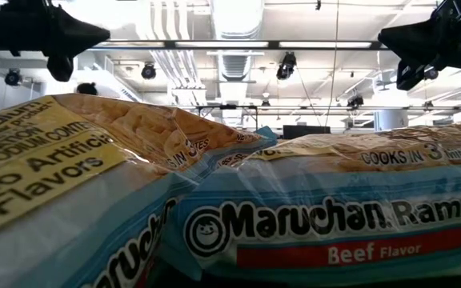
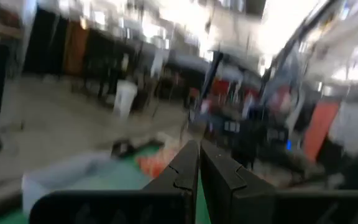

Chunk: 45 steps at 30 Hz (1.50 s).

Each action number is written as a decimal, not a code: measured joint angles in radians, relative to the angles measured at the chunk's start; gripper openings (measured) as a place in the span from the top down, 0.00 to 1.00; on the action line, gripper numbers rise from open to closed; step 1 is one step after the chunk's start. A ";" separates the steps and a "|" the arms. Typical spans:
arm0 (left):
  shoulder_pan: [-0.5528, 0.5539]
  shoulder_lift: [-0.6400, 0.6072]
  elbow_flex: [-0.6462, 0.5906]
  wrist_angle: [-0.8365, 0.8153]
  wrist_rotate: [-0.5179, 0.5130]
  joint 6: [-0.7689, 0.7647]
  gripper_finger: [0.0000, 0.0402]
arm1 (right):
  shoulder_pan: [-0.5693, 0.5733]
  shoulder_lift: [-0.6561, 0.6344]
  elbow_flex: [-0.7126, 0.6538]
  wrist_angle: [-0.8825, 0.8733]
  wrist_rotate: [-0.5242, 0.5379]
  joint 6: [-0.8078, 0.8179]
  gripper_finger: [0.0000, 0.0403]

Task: Sort Maruchan noodles
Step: Put the yellow noodle pack into the transparent bin

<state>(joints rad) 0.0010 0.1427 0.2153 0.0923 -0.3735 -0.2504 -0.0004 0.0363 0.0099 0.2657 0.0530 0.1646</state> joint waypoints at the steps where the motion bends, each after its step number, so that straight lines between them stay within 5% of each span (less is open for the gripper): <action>1: 0.000 0.020 0.024 -0.042 0.010 -0.007 1.00 | 0.000 0.000 0.000 0.000 0.000 0.000 0.94; 15: 0.000 0.259 0.227 -0.424 0.134 -0.173 1.00 | 0.000 0.000 0.000 0.000 0.000 0.000 0.94; 40: -0.001 0.392 0.327 -0.582 0.541 -0.338 1.00 | 0.000 0.000 0.000 0.000 0.000 0.000 0.94; 45: -0.001 0.420 0.328 -0.598 0.548 -0.357 1.00 | 0.000 0.000 0.000 0.000 0.000 0.000 0.94</action>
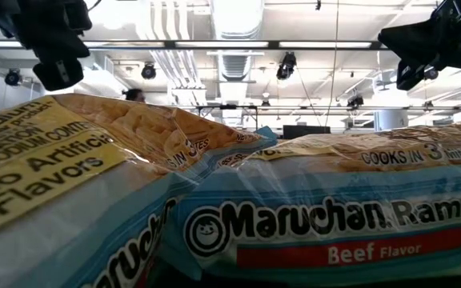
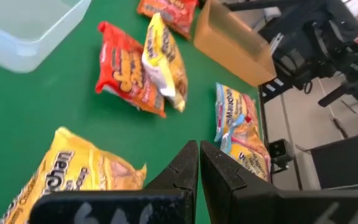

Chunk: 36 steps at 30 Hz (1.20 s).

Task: Sort Maruchan noodles
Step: Put the yellow noodle pack into the transparent bin

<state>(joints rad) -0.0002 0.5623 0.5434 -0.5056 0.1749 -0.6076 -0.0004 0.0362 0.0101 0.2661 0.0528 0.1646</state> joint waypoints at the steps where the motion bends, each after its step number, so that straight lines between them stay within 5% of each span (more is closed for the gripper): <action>1: 0.000 0.005 0.000 -0.011 0.000 -0.009 1.00 | 0.000 0.000 0.000 0.000 0.000 0.000 0.94; 14: 0.000 0.019 0.010 0.005 -0.009 -0.010 0.99 | 0.000 0.000 0.000 0.000 0.000 0.000 0.94; 24: 0.000 0.062 0.011 0.032 -0.013 0.027 0.79 | 0.000 0.000 0.000 0.000 0.000 0.000 0.94; 29: 0.002 0.127 0.014 0.212 -0.153 -0.044 0.71 | 0.000 0.000 0.000 0.000 0.000 0.000 0.94; 36: 0.002 0.264 0.017 0.476 -0.204 -0.138 0.69 | 0.000 0.000 0.000 0.000 0.000 0.000 0.94</action>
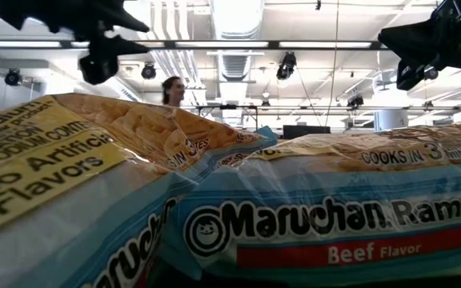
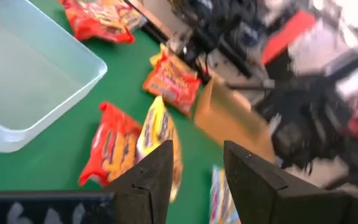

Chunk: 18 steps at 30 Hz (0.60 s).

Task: Sort Maruchan noodles
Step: Put the yellow noodle pack into the transparent bin

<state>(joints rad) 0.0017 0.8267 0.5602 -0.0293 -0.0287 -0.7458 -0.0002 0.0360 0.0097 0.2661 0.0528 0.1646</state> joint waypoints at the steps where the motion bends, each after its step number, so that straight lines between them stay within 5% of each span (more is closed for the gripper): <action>1: 0.000 0.027 0.000 0.049 -0.018 -0.030 0.69 | 0.000 0.000 0.000 0.000 0.000 0.000 0.94; 7: 0.039 0.154 0.000 0.282 -0.041 -0.214 0.69 | 0.000 0.000 0.000 0.000 0.000 0.000 0.94; 13: -0.008 0.226 -0.073 0.343 -0.055 -0.411 0.69 | 0.000 0.000 0.000 -0.001 0.000 0.000 0.94; 18: -0.094 0.238 -0.227 0.665 -0.179 -0.434 0.69 | 0.000 0.000 0.000 0.000 0.000 0.000 0.94</action>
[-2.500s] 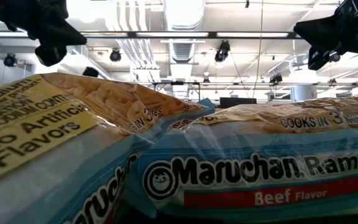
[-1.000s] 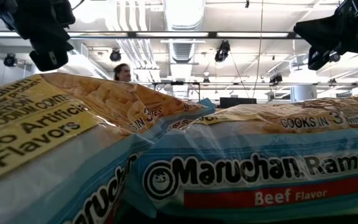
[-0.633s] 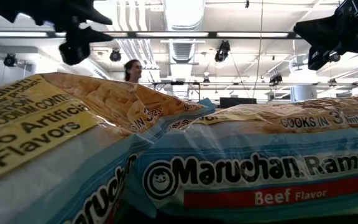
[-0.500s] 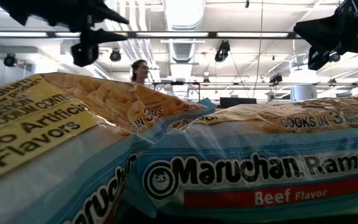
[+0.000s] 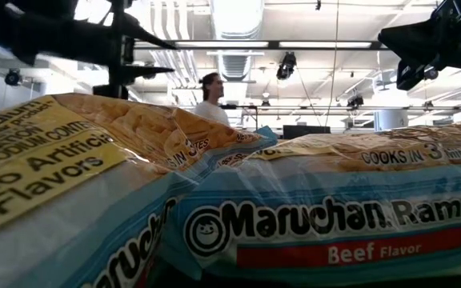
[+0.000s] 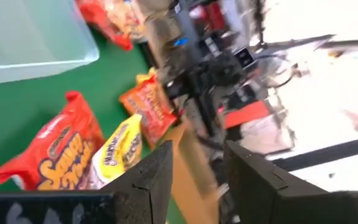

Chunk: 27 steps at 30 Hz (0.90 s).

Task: Sort Maruchan noodles
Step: Put the yellow noodle pack into the transparent bin

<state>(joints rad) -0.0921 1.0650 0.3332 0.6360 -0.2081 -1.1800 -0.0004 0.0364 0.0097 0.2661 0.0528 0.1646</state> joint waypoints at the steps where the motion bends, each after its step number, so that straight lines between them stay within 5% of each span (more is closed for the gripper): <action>1: -0.017 0.005 -0.026 0.050 -0.025 0.001 0.69 | 0.000 0.000 0.000 0.000 0.000 0.000 0.94; 11: 0.015 0.006 0.004 0.058 -0.061 0.074 0.69 | 0.000 0.000 0.000 0.000 0.000 0.000 0.94; 19: 0.092 0.048 0.159 -0.235 0.080 0.117 0.69 | 0.000 0.000 0.000 0.000 0.000 0.000 0.94; 27: 0.091 0.214 0.226 -0.288 0.214 0.086 0.69 | 0.000 0.000 0.000 0.000 0.000 0.000 0.94</action>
<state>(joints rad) -0.0010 1.2790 0.5588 0.3480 0.0060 -1.0941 -0.0006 0.0364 0.0097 0.2657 0.0532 0.1646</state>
